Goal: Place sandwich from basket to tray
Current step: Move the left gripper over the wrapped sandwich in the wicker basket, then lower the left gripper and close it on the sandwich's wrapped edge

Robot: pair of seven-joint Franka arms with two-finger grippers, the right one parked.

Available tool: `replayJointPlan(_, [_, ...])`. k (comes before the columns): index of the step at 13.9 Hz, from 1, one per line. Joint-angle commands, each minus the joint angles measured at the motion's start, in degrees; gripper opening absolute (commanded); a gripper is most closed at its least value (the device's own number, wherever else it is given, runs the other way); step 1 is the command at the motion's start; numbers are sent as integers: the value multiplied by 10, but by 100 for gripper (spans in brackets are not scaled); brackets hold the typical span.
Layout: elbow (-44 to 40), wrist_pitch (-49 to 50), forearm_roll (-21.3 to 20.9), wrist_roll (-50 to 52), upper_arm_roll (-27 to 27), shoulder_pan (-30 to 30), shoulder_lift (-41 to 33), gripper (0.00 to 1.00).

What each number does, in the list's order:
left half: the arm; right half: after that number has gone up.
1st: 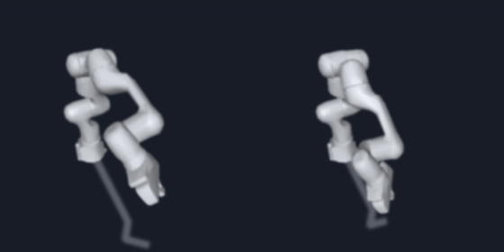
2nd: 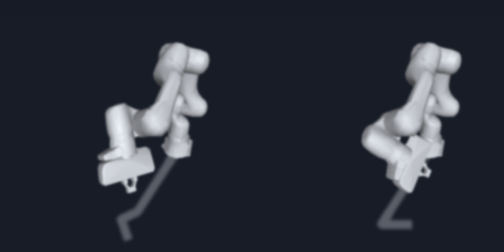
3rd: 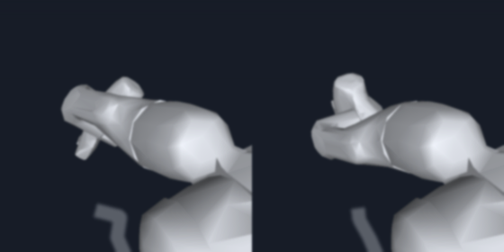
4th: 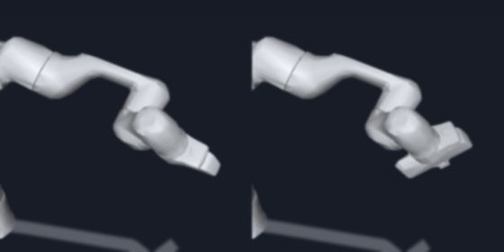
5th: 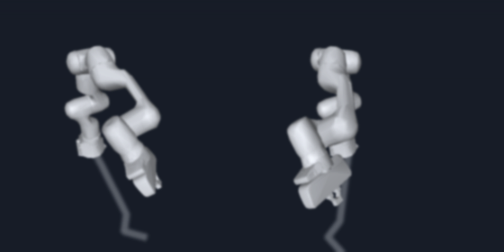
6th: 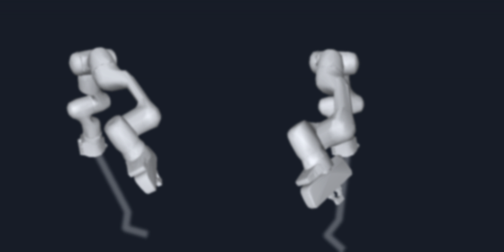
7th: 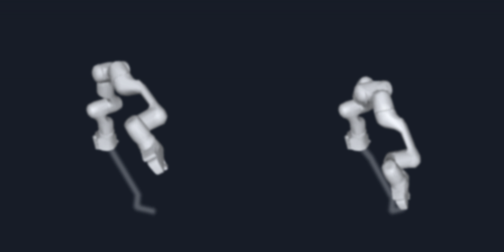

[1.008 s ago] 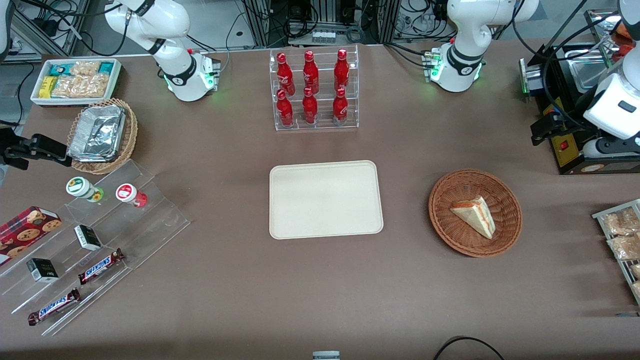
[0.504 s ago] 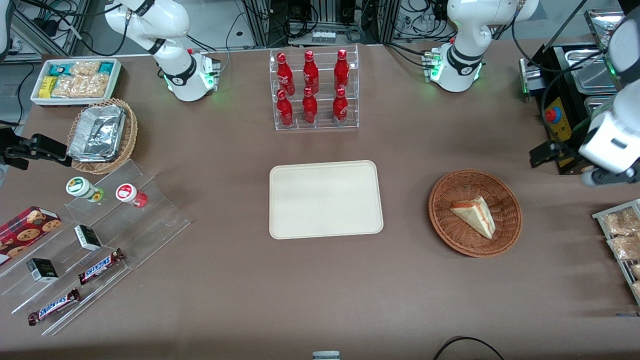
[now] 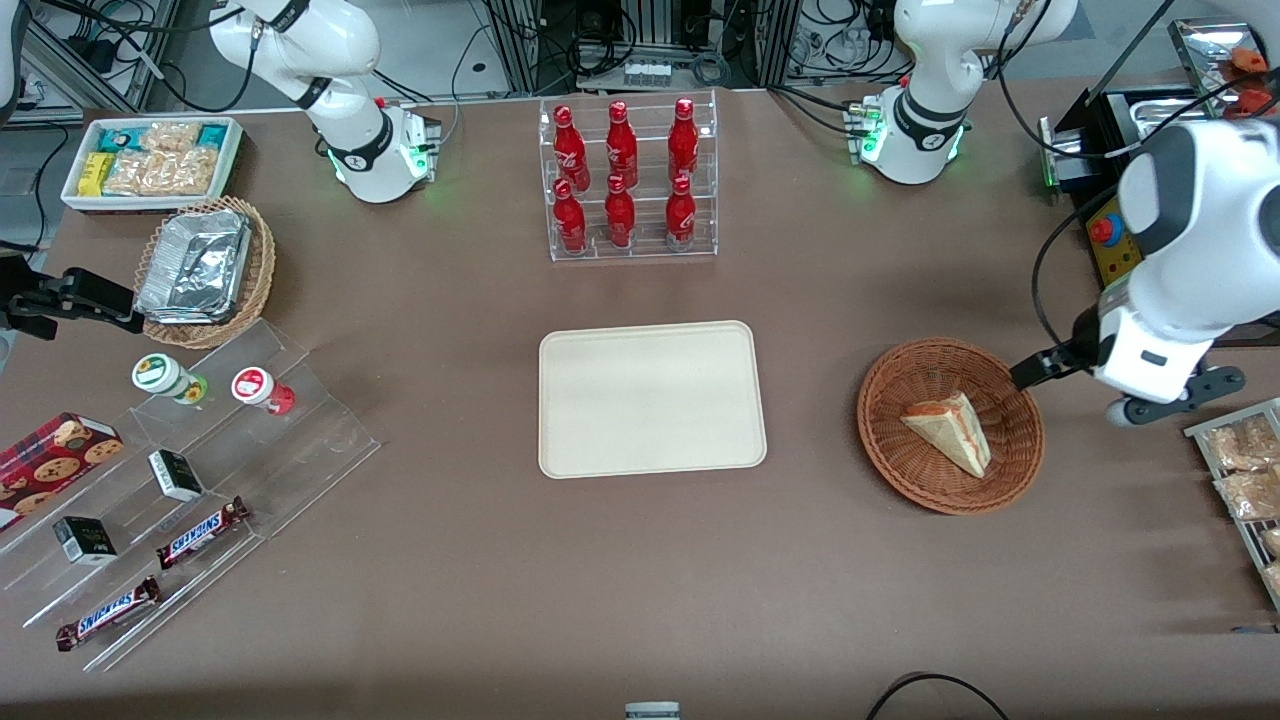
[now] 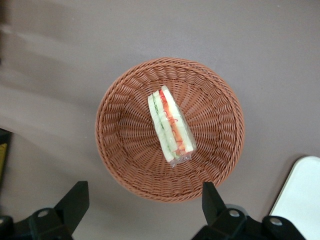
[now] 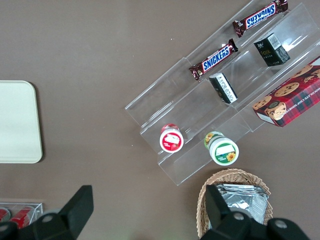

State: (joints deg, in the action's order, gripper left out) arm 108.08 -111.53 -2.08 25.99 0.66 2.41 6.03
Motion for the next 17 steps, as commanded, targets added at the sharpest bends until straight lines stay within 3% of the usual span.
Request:
replayJointPlan(1, [14, -43, 5, 76, 5, 12, 20, 100])
replayJointPlan(10, [70, -190, 5, 157, 4, 15, 80, 100])
replayJointPlan(17, [136, -281, 5, 183, 5, 16, 85, 100])
